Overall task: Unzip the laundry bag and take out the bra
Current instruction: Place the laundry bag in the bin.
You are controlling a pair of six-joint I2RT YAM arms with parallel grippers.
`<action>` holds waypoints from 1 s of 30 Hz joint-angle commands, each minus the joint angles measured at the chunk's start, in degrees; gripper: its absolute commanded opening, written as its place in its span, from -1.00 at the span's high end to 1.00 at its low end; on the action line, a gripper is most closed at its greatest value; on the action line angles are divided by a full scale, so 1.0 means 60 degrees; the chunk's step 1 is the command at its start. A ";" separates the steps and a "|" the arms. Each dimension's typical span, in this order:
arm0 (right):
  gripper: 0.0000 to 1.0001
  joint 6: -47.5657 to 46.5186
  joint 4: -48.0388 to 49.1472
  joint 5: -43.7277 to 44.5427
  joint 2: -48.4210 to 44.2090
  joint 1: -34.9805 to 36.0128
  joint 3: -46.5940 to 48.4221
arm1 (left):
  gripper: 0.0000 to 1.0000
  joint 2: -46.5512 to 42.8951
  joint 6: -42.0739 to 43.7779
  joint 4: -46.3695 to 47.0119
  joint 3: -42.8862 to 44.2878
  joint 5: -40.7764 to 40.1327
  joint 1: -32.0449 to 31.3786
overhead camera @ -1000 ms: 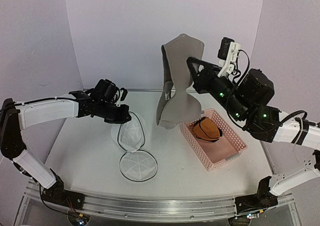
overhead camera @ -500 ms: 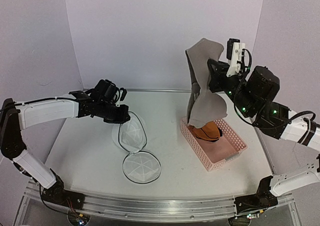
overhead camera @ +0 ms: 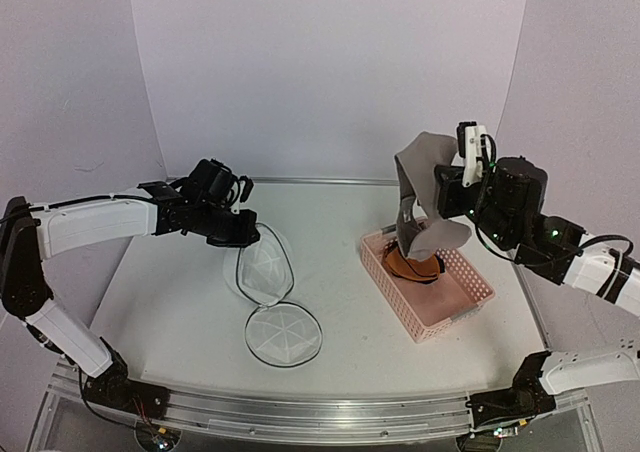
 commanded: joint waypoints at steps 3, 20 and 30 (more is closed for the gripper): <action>1.00 0.1424 -0.1387 -0.0040 -0.0730 -0.0031 -0.0563 | 1.00 -0.0001 0.0154 -0.0048 0.0004 -0.0205 -0.0030; 1.00 0.3506 -0.2878 -0.0089 0.0026 -0.0538 -0.1477 | 1.00 0.0146 0.0157 -0.0071 0.0266 -0.0007 -0.0030; 0.90 0.3706 -0.2969 -0.1530 0.2489 -0.1751 -0.0527 | 1.00 -0.0171 0.0121 -0.0114 -0.0084 -0.0058 -0.0030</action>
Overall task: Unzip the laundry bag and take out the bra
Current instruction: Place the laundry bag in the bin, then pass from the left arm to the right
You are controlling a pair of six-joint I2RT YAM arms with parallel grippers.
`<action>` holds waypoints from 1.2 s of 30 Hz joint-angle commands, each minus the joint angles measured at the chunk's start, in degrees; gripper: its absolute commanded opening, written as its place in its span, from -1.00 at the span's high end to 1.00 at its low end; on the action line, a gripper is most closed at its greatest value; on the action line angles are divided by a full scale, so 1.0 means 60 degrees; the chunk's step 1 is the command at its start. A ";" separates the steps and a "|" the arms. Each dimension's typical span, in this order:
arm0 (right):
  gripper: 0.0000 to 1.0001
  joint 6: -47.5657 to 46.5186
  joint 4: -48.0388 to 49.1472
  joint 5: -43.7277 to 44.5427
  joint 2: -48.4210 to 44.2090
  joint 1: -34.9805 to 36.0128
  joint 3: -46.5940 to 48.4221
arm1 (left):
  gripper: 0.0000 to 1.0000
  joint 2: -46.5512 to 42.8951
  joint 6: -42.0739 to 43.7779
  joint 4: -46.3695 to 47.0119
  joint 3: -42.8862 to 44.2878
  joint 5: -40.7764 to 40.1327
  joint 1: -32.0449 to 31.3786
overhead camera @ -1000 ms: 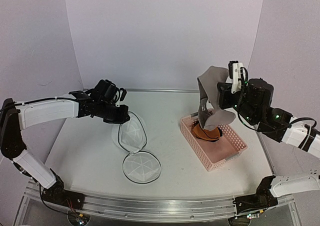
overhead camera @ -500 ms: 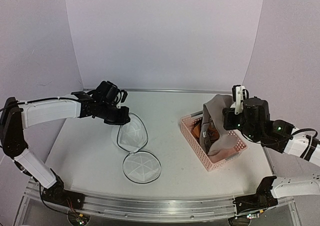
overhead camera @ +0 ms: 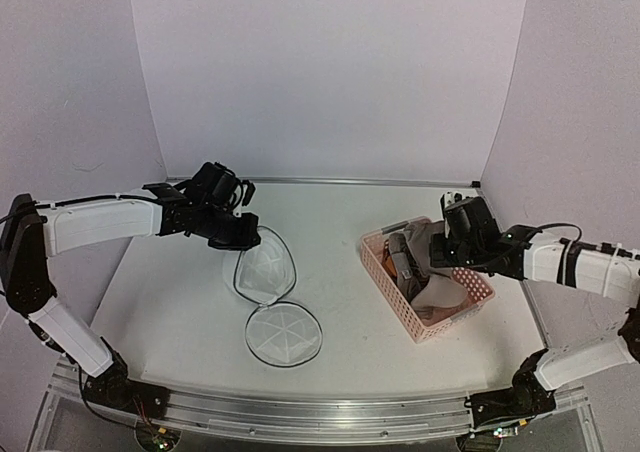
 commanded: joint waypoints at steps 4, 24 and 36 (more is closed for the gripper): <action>0.63 0.0186 0.0240 -0.0831 0.1326 -0.0582 0.1145 | 1.00 -0.0533 0.0110 -0.0100 -0.0205 -0.0109 -0.0026; -0.26 -0.0375 -0.0364 -0.0150 0.0799 -0.0838 0.2461 | 1.00 -0.0409 0.0216 -0.0101 -0.0305 -0.0333 -0.0031; -0.31 -0.0274 -0.0664 -0.1291 -0.0093 -0.0835 0.2804 | 1.00 -0.0295 0.0194 -0.0104 -0.0218 -0.0305 -0.0030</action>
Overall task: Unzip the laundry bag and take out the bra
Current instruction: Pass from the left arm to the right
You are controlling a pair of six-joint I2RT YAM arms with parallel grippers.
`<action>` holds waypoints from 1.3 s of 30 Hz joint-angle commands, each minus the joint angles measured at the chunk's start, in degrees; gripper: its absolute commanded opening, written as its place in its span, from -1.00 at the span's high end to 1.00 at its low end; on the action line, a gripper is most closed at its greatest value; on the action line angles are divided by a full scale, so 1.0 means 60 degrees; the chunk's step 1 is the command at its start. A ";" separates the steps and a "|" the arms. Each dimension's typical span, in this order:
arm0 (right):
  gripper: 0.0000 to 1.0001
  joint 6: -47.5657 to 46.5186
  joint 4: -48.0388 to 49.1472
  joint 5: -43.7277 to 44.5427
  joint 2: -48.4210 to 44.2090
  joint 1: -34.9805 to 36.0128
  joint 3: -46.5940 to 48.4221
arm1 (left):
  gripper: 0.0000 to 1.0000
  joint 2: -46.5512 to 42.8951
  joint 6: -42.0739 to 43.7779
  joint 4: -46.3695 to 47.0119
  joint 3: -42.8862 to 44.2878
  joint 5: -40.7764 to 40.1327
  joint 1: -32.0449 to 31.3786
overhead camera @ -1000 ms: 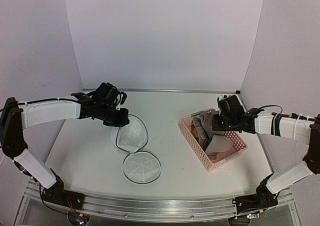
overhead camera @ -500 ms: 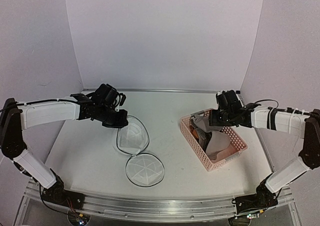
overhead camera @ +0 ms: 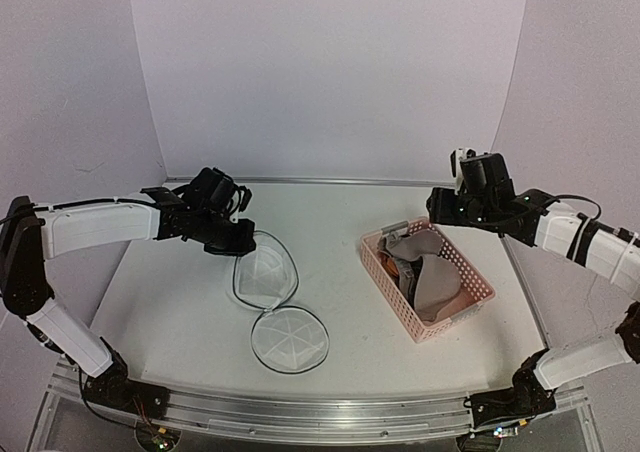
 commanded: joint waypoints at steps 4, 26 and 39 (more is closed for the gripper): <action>-0.31 0.0122 0.0193 -0.2411 -0.0412 0.0000 0.0521 | 1.00 -0.0110 0.0101 0.0048 0.0067 -0.0197 -0.0030; -0.32 0.2092 0.2177 -0.4167 0.1923 0.3353 -0.0655 | 1.00 0.0012 -0.1087 0.0363 -0.0997 -0.0820 0.0421; -0.35 0.2861 0.3478 -0.5146 0.5033 0.3915 0.0205 | 1.00 -0.0509 -0.1302 0.0627 -0.1807 -0.0841 0.0425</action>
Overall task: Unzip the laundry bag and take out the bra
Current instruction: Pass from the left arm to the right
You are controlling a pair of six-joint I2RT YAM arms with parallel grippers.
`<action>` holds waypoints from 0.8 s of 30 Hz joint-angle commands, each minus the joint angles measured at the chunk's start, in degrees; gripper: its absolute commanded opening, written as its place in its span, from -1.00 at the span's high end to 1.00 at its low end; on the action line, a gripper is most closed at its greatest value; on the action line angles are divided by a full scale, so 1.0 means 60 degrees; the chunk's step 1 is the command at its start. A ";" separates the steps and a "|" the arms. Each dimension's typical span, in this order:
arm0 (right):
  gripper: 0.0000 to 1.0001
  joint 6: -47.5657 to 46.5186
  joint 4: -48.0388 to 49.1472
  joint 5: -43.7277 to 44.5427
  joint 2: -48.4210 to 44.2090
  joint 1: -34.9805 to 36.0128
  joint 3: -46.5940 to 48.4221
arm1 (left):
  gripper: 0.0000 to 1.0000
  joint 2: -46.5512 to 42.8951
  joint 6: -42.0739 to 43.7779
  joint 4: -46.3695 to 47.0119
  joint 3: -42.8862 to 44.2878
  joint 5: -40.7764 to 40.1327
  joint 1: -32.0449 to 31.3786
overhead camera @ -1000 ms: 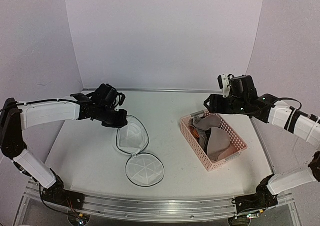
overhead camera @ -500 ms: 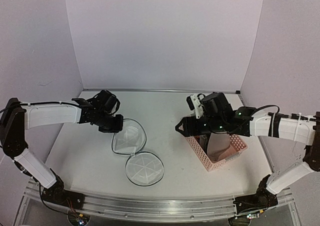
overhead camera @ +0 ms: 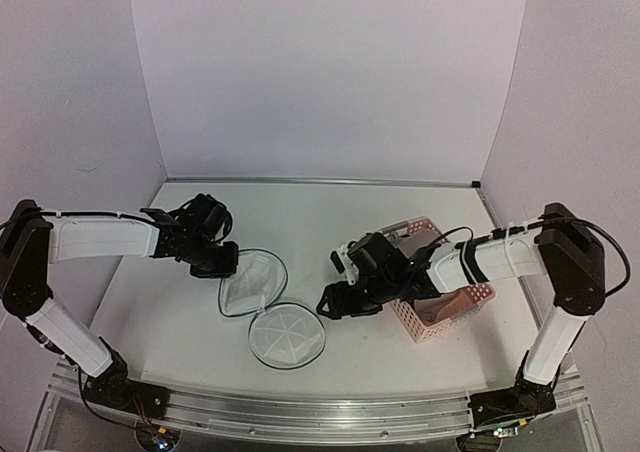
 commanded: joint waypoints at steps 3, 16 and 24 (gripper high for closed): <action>-0.35 0.0378 0.1270 -0.0690 0.0886 -0.0019 0.0899 | 1.00 -0.0488 -0.0198 0.0383 -0.0250 -0.0070 0.0023; -0.36 0.0340 0.1752 -0.1412 0.2190 -0.0019 0.1672 | 1.00 -0.0588 -0.0130 0.0398 -0.0314 -0.0037 0.0024; -0.35 0.0157 0.2129 -0.1926 0.2654 -0.0017 0.1751 | 1.00 -0.0673 -0.0032 0.0385 -0.0383 -0.0029 0.0024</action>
